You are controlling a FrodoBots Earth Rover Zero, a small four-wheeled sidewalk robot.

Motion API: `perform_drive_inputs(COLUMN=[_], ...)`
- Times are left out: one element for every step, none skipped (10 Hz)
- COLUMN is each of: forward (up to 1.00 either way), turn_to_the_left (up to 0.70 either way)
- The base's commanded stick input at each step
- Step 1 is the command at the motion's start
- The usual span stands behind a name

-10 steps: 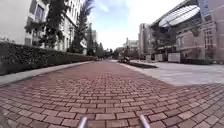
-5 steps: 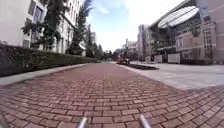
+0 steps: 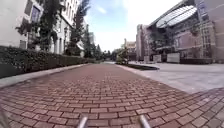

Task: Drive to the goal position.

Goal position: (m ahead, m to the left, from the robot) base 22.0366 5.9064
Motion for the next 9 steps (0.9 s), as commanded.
perform_drive_inputs(forward=[0.7,0.7,0.7,0.7,0.7,0.7,0.7,0.7,0.7], turn_to_the_left=[0.0,0.0,0.0,0.0,0.0,0.0,0.0,0.0,0.04])
